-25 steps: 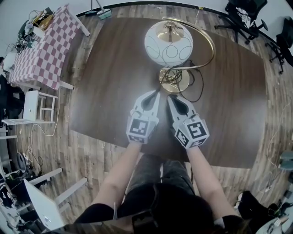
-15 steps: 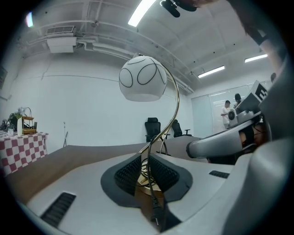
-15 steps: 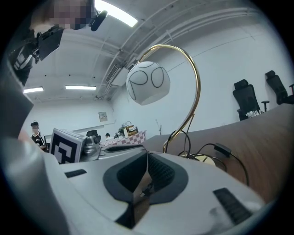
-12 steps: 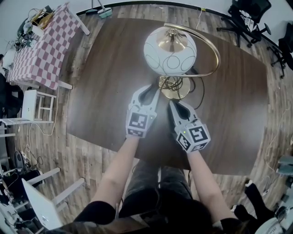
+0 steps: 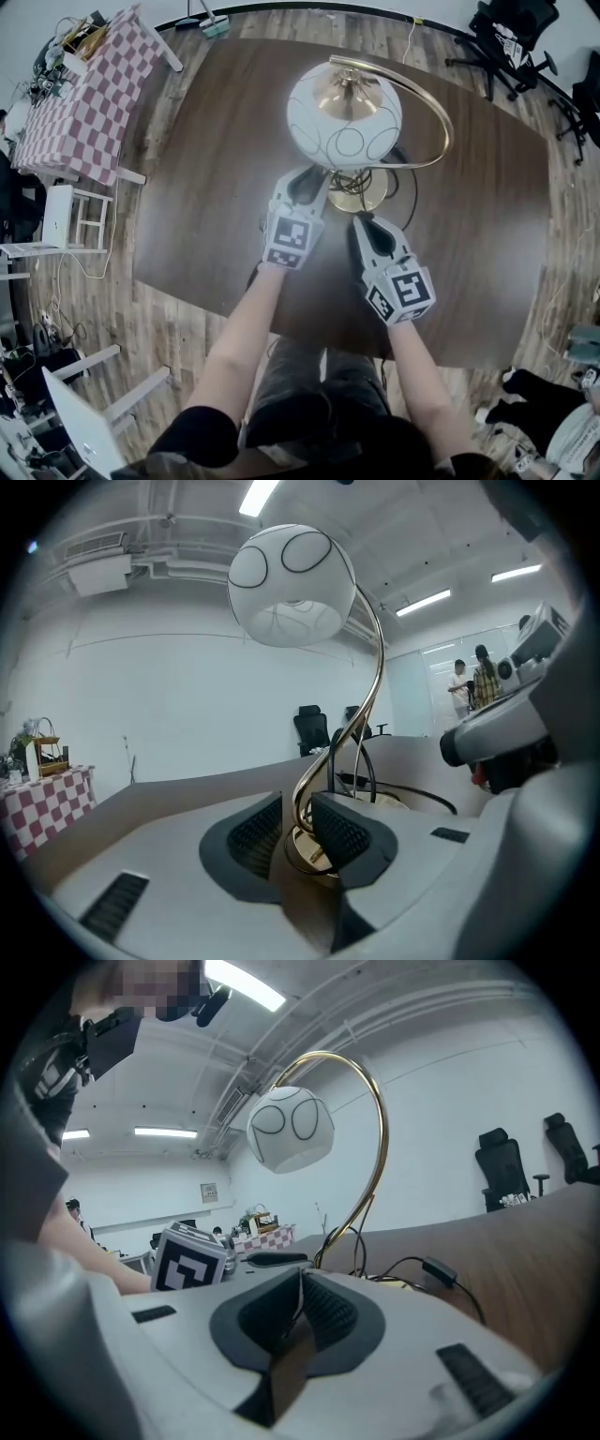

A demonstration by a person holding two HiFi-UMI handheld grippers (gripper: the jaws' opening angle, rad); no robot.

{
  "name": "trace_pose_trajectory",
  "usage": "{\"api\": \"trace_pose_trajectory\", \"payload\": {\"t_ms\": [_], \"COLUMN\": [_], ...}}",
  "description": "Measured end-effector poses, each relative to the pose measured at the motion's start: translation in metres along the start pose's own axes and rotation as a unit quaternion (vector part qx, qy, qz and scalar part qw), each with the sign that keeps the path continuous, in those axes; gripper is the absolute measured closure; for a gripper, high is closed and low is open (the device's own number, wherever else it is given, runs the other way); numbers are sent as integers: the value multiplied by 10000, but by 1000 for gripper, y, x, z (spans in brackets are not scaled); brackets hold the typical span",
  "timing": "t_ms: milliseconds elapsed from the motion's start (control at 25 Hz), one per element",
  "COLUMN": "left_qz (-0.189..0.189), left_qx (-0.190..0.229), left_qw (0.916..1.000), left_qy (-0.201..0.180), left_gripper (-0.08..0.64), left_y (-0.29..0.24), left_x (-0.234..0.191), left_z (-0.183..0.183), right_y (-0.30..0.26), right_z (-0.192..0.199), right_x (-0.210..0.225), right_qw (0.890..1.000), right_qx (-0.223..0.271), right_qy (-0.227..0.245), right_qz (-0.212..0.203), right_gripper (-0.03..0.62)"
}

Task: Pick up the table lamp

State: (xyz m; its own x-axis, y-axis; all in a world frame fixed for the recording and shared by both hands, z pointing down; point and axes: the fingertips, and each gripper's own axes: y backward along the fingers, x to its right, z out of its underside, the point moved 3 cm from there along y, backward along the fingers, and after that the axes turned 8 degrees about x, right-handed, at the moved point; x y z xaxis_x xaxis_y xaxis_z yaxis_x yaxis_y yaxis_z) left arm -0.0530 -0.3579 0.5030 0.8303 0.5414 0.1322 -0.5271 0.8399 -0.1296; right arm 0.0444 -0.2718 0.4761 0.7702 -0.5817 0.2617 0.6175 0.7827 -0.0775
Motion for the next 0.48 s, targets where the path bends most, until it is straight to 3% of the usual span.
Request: {"api": "trace_pose_trajectory", "payload": {"t_ms": [80, 480], "left_qz": [29, 246], "left_qx": [-25, -29], "left_qw": [10000, 9996], "left_qy": [-56, -144], "left_gripper": [462, 462], "left_y": [-4, -18], "left_x": [0, 0], "left_z": [1, 7], "right_y": [2, 10], "right_z": [-4, -28], "right_x": [4, 25], "right_qw": [10000, 9995], "right_qx": [11, 189], "right_qy": [-19, 184], "right_qz": [-2, 177], "right_gripper": [528, 497]}}
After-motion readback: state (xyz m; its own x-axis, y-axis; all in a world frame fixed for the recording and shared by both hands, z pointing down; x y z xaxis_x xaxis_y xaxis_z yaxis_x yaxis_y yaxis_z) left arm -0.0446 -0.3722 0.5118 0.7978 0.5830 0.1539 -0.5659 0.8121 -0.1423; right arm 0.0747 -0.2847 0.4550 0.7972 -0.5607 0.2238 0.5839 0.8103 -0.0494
